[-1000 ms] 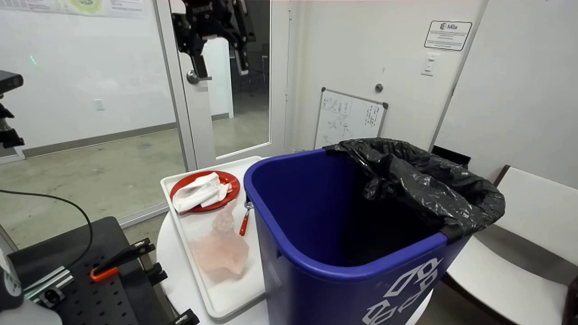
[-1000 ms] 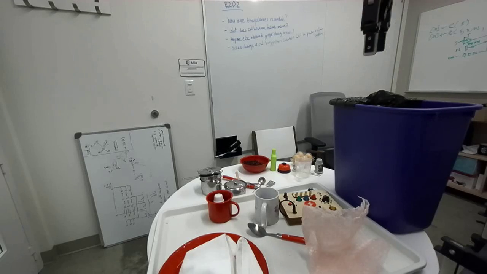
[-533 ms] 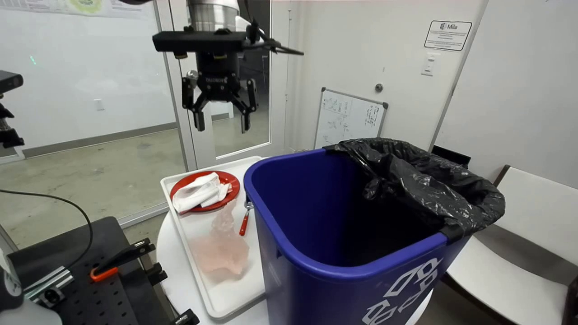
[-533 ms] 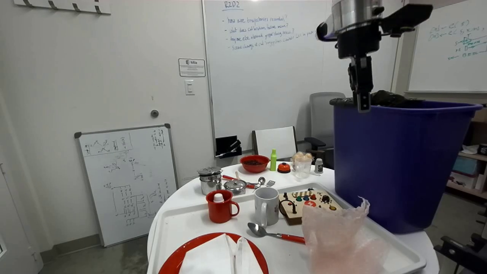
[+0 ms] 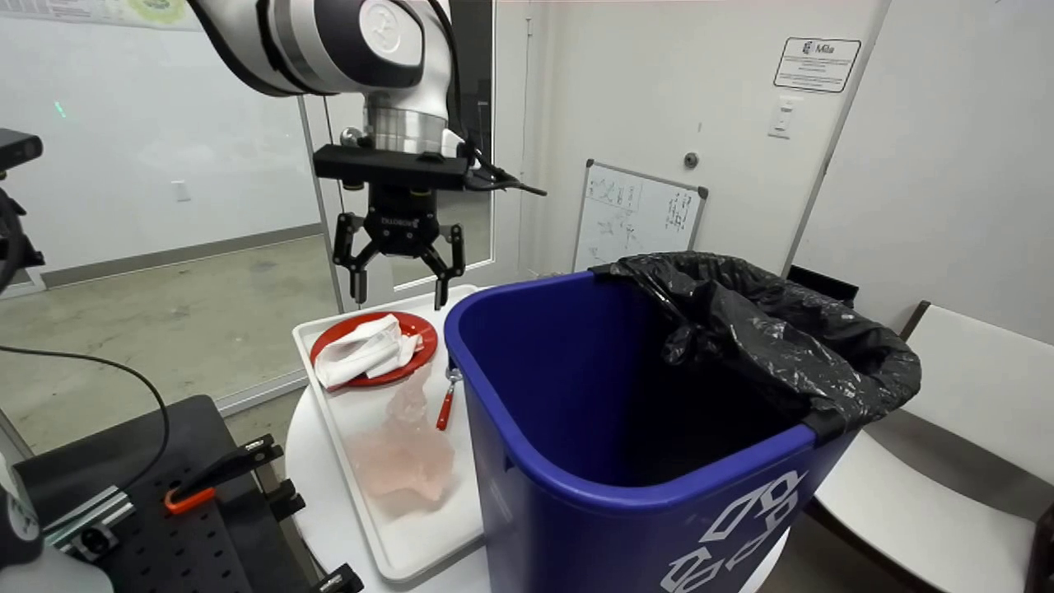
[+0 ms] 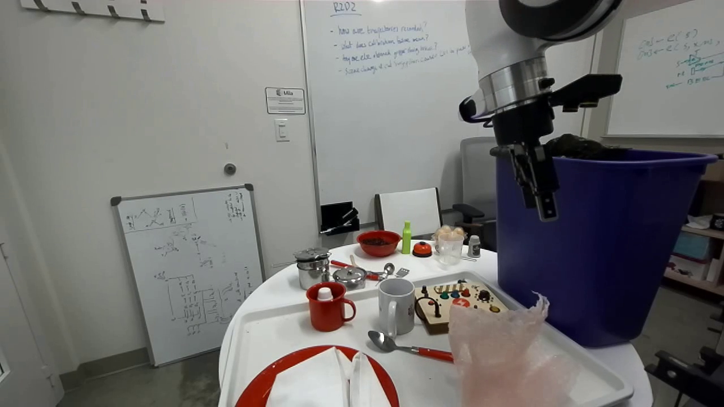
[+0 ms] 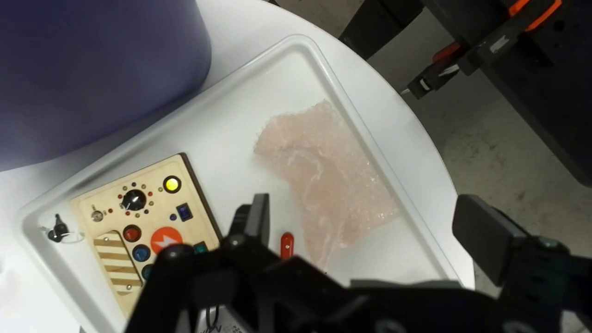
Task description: Pick up the paper garbage and put it in the bin
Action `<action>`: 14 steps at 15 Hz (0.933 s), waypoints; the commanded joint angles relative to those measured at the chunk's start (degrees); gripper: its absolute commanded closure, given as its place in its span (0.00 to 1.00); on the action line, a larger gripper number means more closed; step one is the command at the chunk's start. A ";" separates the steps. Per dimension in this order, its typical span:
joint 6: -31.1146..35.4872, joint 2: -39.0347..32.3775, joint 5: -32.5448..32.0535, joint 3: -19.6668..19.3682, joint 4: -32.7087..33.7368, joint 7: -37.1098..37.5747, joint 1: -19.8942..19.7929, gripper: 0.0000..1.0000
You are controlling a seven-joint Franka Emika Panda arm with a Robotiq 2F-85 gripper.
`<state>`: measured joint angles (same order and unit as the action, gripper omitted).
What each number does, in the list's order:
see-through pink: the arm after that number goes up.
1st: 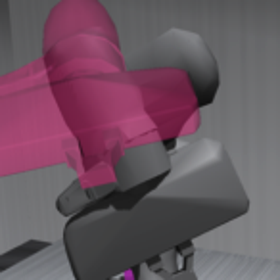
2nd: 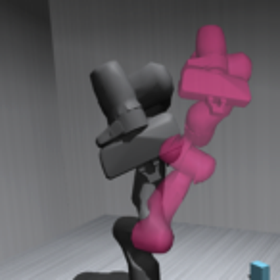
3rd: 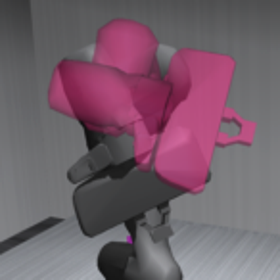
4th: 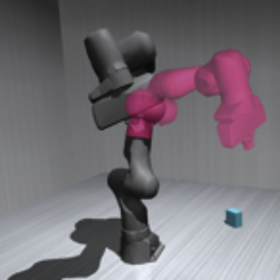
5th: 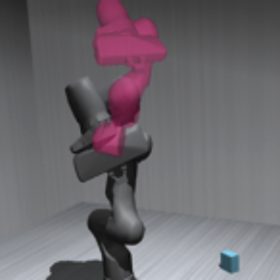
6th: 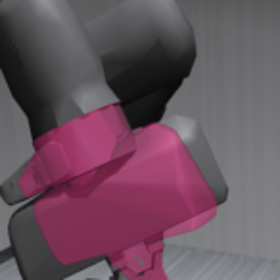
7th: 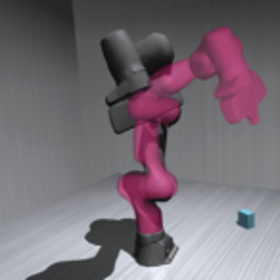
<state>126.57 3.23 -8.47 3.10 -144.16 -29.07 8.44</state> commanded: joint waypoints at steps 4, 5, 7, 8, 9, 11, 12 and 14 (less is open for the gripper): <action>-0.08 -1.22 0.01 0.92 0.68 0.12 -0.90 0.00; 1.09 -2.35 -0.70 1.24 1.28 -0.37 -0.68 0.00; 3.31 -5.75 -1.85 2.11 2.56 -0.41 -0.23 0.00; 4.70 -7.59 -1.32 2.50 3.19 -1.45 -0.16 0.00; 5.53 -9.76 -0.57 2.93 4.13 -2.24 -0.22 0.00; 7.62 -13.22 -0.85 3.70 5.37 -3.19 -0.63 0.00; 8.97 -14.98 -1.21 3.95 5.94 -3.57 -0.94 0.00; 10.49 -18.30 -0.70 4.36 7.23 -3.53 -1.51 0.00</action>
<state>134.95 -9.18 -8.97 6.62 -140.32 -31.25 8.23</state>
